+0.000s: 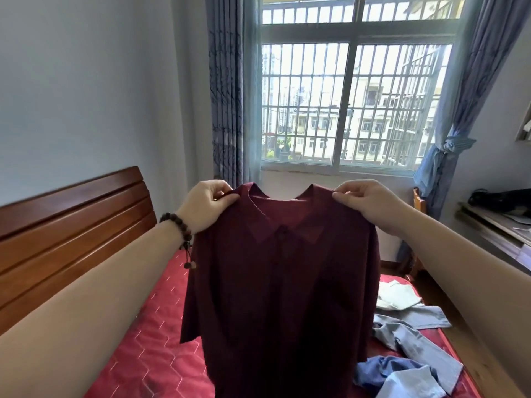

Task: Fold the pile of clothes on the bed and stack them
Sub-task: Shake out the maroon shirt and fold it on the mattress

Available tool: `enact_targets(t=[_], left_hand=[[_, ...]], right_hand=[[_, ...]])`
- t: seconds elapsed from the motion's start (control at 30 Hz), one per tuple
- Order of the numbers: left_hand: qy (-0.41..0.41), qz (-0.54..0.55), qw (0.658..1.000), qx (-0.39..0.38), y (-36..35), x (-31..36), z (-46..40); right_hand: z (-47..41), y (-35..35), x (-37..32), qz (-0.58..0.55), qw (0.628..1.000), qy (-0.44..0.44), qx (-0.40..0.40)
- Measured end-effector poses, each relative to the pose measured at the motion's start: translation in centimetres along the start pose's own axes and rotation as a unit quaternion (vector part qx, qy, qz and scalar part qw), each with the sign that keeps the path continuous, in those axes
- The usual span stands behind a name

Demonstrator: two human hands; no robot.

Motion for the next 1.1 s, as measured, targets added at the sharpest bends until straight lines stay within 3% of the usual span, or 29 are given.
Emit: enact_targets(t=[0.13, 0.27, 0.4, 0.5, 0.57, 0.63, 0.73, 0.87, 0.9, 0.97, 1.03, 1.1], left_hand=[[-0.047, -0.074, 0.991, 0.101, 2.7, 1.9, 0.7], [-0.106, -0.161, 0.966, 0.172, 4.2, 3.8, 1.7], [-0.127, -0.126, 0.966, 0.189, 4.8, 3.9, 1.6], [-0.047, 0.051, 0.990, 0.123, 4.1, 2.2, 1.0], [0.003, 0.159, 0.986, 0.040, 2.8, 1.1, 0.9], [0.045, 0.258, 0.963, -0.067, 1.3, 0.4, 1.1], [0.073, 0.313, 0.921, -0.219, -0.5, 0.1, 2.1], [0.124, 0.371, 0.875, -0.284, -2.9, 0.0, 3.3], [0.145, 0.360, 0.883, -0.262, -3.6, -0.5, 3.2], [0.180, 0.253, 0.939, -0.149, -4.1, -2.3, 2.4], [0.162, 0.114, 0.980, 0.006, -3.4, -2.6, 1.6], [0.105, 0.037, 0.987, 0.112, -3.5, -0.6, 1.8]], right_hand=[[0.6, -0.4, -1.7, -0.046, 0.999, 0.020, -0.022], [0.6, 0.2, -2.7, -0.092, 0.994, 0.043, 0.033], [0.9, 0.4, -3.6, -0.118, 0.989, 0.075, 0.055], [1.1, 0.1, -3.9, -0.138, 0.987, 0.075, 0.034], [1.1, 0.0, -4.0, -0.149, 0.986, 0.069, 0.014], [1.3, -0.4, -3.9, -0.158, 0.986, 0.047, -0.022], [1.6, -1.9, -3.5, -0.175, 0.978, 0.003, -0.113], [2.2, -3.7, -2.6, -0.188, 0.963, -0.052, -0.188], [1.7, -4.0, -1.7, -0.176, 0.969, -0.066, -0.160], [0.1, -3.0, 0.0, -0.054, 0.997, -0.054, -0.008], [-0.3, -2.3, 0.3, 0.065, 0.984, -0.010, 0.165], [0.7, -3.4, 0.0, 0.046, 0.970, 0.010, 0.239]])
Point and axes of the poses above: each hand's wrist, its own z-axis away from the middle knuckle, its own y-axis out of the back of the hand, x = y × z, the point moved 10 cm from there along -z, towards the middle knuckle, and after that the axes turned 5 degrees about -y, right-handed, at the moved point
